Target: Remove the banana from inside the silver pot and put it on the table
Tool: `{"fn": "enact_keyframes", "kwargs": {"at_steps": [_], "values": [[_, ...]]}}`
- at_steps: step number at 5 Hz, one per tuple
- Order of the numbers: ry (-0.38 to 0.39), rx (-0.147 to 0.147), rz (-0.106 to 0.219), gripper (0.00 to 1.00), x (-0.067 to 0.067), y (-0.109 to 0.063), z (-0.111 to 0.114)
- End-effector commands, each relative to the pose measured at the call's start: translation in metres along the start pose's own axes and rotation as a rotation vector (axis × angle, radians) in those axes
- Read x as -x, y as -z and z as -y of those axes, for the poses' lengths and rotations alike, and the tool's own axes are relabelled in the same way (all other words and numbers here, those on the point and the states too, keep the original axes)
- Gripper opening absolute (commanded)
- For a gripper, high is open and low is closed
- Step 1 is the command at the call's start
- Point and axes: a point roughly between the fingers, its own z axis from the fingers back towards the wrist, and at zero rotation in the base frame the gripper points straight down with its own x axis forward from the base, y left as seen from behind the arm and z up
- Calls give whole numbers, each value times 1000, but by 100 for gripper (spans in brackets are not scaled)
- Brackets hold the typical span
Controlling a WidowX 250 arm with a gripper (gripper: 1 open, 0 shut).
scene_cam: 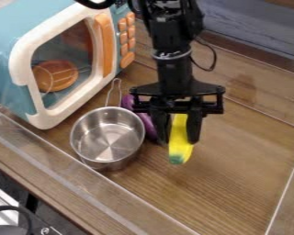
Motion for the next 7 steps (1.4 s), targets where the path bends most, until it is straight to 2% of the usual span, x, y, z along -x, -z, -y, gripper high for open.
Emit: {"fn": "enact_keyframes", "kwargs": {"at_steps": [1, 7], "values": [[17, 19, 34, 0, -5, -8, 9], [3, 25, 22, 0, 0, -2, 13]]}}
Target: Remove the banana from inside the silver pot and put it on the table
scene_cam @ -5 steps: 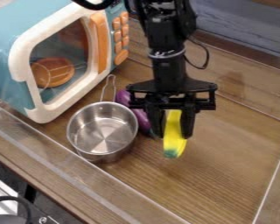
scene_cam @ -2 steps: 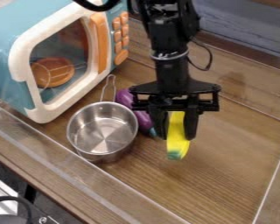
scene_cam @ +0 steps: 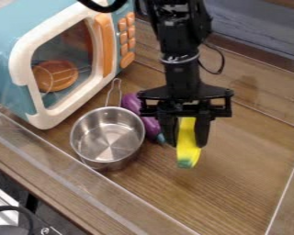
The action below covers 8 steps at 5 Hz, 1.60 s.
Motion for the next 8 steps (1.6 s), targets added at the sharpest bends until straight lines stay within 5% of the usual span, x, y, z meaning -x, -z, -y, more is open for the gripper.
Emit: {"fn": "enact_keyframes", "kwargs": {"at_steps": [1, 6, 7, 8], "values": [[11, 13, 19, 0, -1, -4, 5], [1, 4, 16, 0, 5, -3, 9], [-3, 2, 15, 100, 6, -3, 9], [-7, 4, 16, 100, 7, -4, 10]]}}
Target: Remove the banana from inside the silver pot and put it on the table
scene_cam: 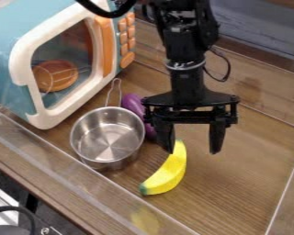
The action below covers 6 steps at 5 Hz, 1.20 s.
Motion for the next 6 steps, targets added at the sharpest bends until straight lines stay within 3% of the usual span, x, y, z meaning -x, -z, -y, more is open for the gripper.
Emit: {"fn": "enact_keyframes", "kwargs": {"at_steps": [1, 6], "values": [[25, 19, 29, 100, 0, -10, 5], [57, 38, 39, 100, -2, -19, 4]]}}
